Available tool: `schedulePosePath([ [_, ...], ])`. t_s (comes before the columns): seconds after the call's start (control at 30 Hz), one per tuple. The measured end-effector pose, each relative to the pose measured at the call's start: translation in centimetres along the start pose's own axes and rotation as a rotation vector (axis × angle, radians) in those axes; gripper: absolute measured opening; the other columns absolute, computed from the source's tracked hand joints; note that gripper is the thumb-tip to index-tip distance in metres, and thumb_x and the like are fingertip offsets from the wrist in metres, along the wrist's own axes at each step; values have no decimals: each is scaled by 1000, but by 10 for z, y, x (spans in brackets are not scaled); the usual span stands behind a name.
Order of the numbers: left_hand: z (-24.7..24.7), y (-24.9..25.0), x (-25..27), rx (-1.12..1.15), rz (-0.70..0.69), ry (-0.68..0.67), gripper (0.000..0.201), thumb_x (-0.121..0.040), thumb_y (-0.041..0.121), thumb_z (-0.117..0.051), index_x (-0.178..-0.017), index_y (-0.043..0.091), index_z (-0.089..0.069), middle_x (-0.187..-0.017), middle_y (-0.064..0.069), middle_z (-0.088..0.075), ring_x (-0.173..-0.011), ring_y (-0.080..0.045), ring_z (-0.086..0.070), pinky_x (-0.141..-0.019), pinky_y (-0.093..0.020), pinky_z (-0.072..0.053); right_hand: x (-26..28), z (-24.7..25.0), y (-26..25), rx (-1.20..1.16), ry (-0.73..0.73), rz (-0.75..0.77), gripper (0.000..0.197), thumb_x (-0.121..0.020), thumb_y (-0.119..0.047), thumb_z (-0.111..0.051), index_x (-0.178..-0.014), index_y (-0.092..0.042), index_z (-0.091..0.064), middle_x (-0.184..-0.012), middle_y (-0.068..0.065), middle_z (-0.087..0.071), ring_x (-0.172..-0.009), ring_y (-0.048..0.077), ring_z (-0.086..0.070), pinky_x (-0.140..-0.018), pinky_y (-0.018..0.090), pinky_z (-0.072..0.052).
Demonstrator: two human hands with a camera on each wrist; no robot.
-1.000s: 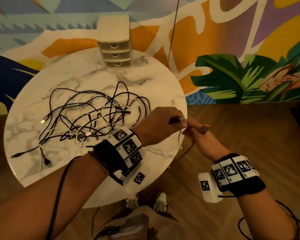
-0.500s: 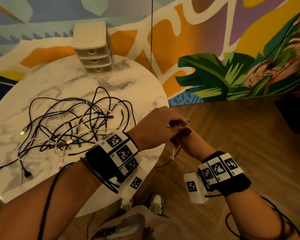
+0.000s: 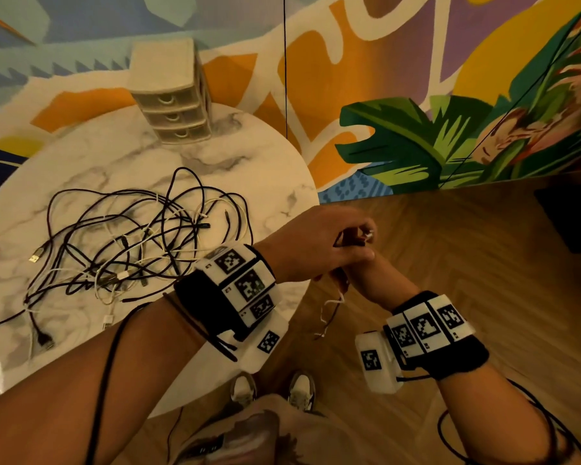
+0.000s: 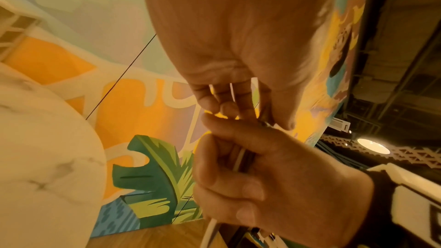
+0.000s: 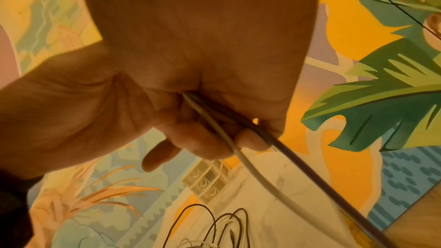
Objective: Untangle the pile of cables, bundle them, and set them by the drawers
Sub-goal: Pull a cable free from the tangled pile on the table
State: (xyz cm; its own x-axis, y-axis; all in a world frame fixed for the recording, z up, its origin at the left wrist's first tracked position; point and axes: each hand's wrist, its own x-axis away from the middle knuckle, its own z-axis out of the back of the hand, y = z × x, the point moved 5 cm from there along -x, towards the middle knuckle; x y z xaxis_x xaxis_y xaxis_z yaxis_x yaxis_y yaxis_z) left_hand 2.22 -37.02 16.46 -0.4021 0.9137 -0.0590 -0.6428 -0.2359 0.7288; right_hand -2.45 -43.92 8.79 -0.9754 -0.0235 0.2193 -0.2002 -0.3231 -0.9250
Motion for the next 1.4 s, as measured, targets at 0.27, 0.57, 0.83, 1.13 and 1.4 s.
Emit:
schedulePosePath([
  [0.27, -3, -9, -5, 88, 45, 204, 15, -81, 28, -71, -82, 13, -68, -78, 3, -54, -72, -7, -47, -67, -18, -37, 1, 10, -10, -132, 30, 61, 19, -100, -5, -37, -99, -3, -56, -68, 5, -67, -49, 24, -48, -42, 22, -41],
  [0.57, 6, 13, -18, 31, -63, 286, 23, -87, 26, -62, -85, 4, -63, -79, 4, -52, -68, 1, -44, -65, -9, -35, -14, 21, 53, -144, 259, -111, 37, -94, -33, -50, -60, -20, -58, -50, -6, -57, -45, 1, -49, -50, 15, -40],
  [0.83, 48, 40, -36, -124, -160, 398, 24, -89, 27, -59, -85, 4, -64, -79, 0, -52, -67, -11, -52, -60, -25, -46, -1, -17, 167, 147, 70, -584, 47, -97, -44, -43, -62, -15, -57, -54, -3, -54, -57, 18, -52, -70, 38, -48],
  [1.13, 22, 28, -30, -114, -146, 366, 22, -86, 28, -63, -82, 7, -66, -78, 4, -51, -68, -8, -47, -62, -20, -39, 6, 21, 126, 107, 322, -328, 36, -88, -35, -62, -75, -2, -61, -70, 12, -61, -66, 19, -56, -64, 34, -44],
  [1.4, -43, 3, -16, -91, -28, 157, 23, -85, 29, -64, -95, 9, -67, -99, -7, -63, -93, -18, -54, -81, -33, -46, 12, 27, 47, 86, 279, -162, 25, -89, 5, -54, -112, -3, -57, -100, 0, -58, -91, 4, -53, -71, -2, -31],
])
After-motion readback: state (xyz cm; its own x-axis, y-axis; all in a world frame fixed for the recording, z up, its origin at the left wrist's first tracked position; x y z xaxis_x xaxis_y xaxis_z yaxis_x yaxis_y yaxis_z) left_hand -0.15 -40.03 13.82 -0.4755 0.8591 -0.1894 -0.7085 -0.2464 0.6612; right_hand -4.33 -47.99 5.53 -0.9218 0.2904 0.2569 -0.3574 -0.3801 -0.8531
